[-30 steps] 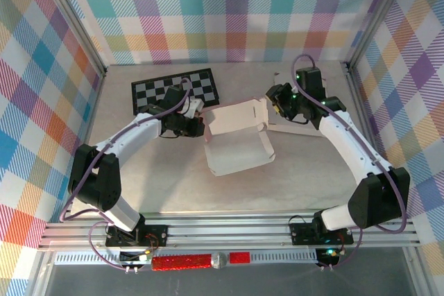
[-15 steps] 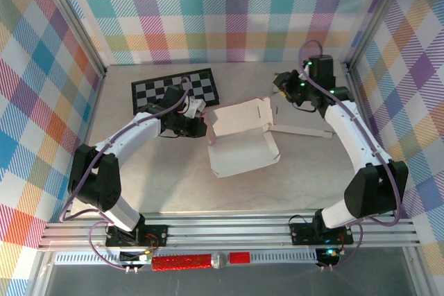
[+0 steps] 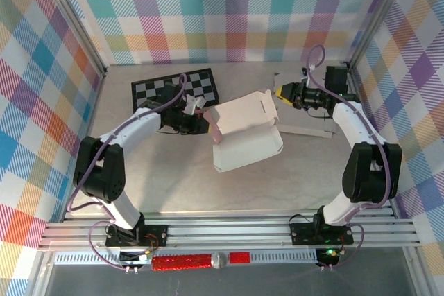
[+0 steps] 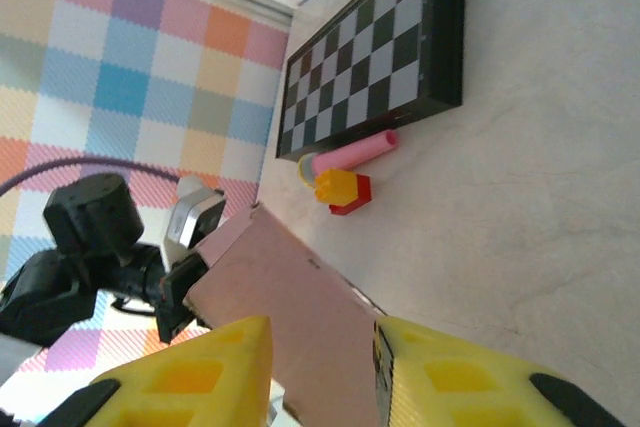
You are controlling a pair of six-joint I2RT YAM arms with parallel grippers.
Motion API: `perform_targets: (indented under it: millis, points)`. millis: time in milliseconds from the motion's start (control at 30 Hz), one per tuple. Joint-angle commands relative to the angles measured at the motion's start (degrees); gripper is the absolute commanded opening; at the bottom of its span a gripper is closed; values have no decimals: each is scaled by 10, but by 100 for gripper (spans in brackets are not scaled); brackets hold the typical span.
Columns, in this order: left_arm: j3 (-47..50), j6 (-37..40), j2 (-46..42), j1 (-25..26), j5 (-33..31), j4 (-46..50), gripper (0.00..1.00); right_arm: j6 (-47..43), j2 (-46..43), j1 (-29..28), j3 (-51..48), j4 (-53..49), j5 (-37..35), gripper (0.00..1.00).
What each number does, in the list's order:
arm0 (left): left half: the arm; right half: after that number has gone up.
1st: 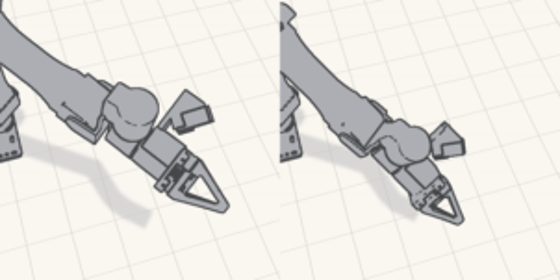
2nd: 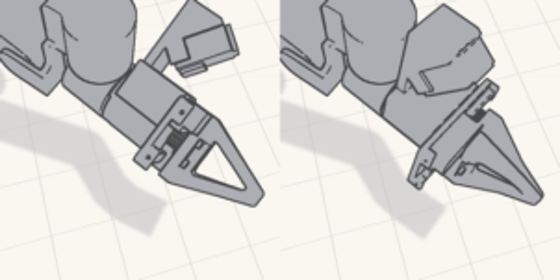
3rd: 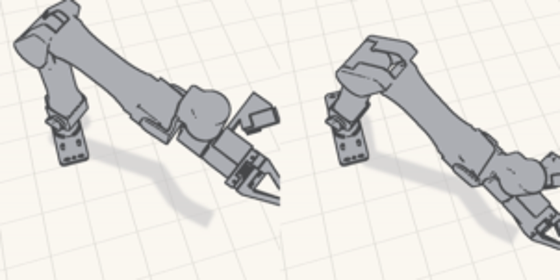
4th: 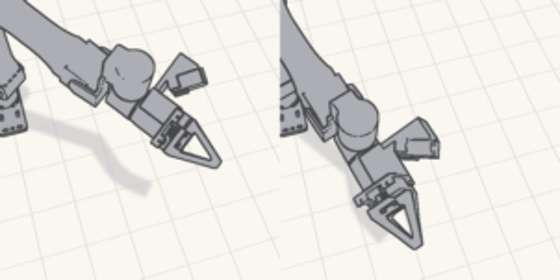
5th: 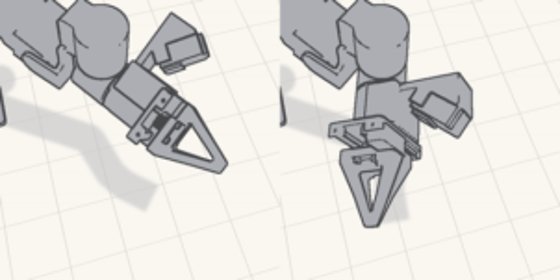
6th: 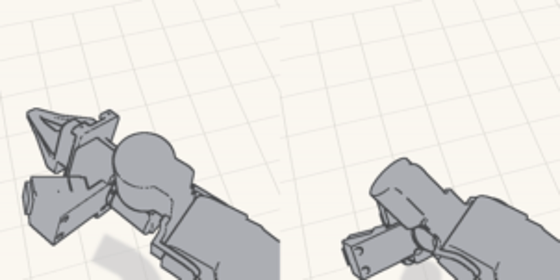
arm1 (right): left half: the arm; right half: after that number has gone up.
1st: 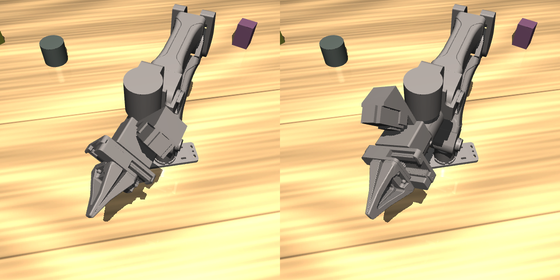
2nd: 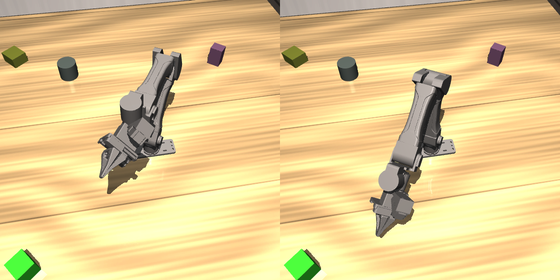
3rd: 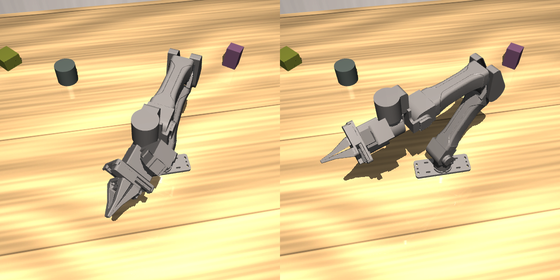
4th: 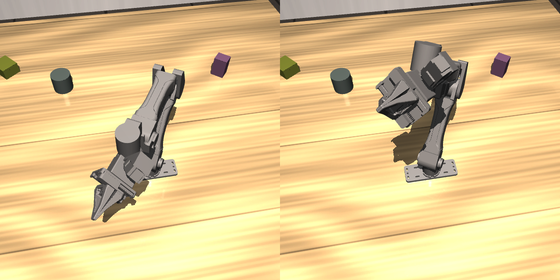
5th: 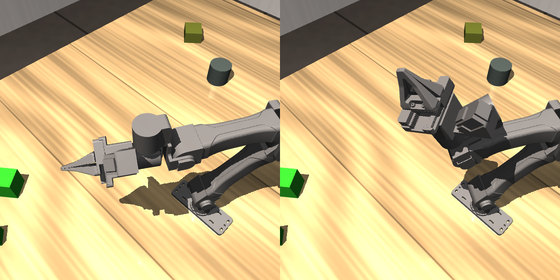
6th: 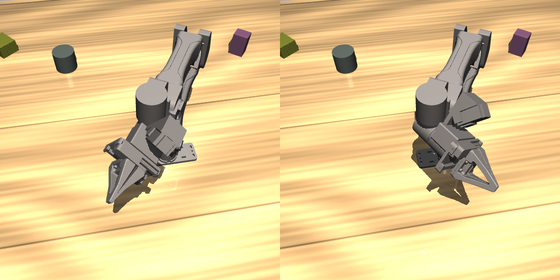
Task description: Fold the paper box
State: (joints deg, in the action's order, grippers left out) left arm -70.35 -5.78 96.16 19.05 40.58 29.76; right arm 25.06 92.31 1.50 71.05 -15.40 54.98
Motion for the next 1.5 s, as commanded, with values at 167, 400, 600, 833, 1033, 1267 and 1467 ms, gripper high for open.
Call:
perform_targets:
  millis: [167,400,600,833,1033,1267,1467]
  points:
    - [-25,-5,3,-7,35,0,0,-71,24,3,-14,12,53,33]
    - [-26,-2,3,-7,39,10,0,-77,37,1,-8,17,66,38]
    - [-29,-3,2,-7,39,13,0,-74,36,-4,-6,24,82,40]
    - [-28,-3,3,-7,39,13,0,-80,31,-13,-8,21,81,43]
    - [-27,-3,3,-7,40,14,0,-100,30,-23,2,-1,73,45]
    - [-30,-2,4,-7,40,16,0,-125,26,-39,19,-31,47,46]
    - [-33,1,4,-7,41,21,0,-159,23,-50,37,-70,19,45]
